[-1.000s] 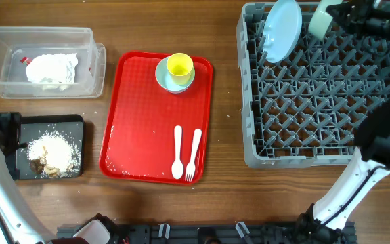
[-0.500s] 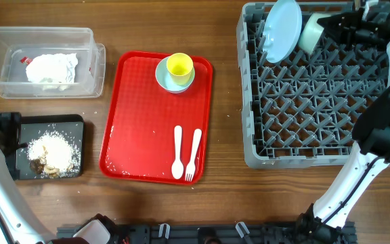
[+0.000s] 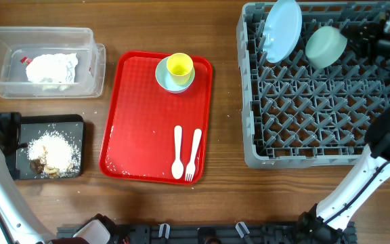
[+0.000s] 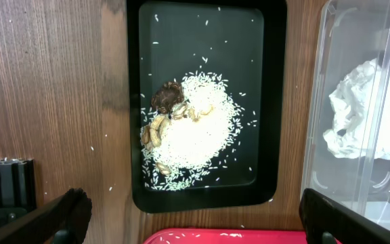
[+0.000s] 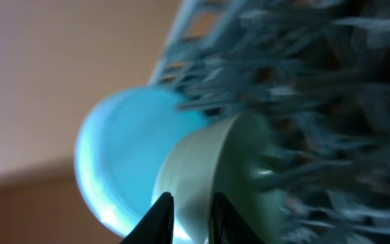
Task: Sort waste into correct bins and load items into the dishwasher rack
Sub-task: 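Carry the bowl right and lower it upside down into the rack, then release the bowl and lift the right gripper away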
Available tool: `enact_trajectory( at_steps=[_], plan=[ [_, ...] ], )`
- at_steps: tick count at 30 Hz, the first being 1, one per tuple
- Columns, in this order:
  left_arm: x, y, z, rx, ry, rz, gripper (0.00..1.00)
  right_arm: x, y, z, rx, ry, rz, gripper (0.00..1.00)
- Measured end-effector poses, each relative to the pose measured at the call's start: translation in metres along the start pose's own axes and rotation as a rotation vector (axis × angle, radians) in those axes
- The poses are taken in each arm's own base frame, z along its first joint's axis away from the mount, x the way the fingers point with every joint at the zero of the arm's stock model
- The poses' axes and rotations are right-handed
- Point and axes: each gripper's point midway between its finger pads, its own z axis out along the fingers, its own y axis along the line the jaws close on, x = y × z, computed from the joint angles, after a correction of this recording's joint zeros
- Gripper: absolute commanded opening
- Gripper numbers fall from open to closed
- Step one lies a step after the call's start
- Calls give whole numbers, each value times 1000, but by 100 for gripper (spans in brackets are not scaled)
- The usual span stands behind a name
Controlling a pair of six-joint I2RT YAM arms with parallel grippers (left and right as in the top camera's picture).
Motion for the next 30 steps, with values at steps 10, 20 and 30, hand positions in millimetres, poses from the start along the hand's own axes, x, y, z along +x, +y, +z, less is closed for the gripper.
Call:
enact_trajectory(
  at_steps=[10, 20, 30],
  plan=[
    [0, 0, 0, 0, 0, 0, 100, -10, -14, -72, 318, -177, -17, 15],
    [0, 0, 0, 0, 0, 0, 100, 45, 24, 25, 498, 21, -312, 5],
    [0, 0, 0, 0, 0, 0, 100, 41, -9, 13, 870, -53, -317, 4]
  ],
)
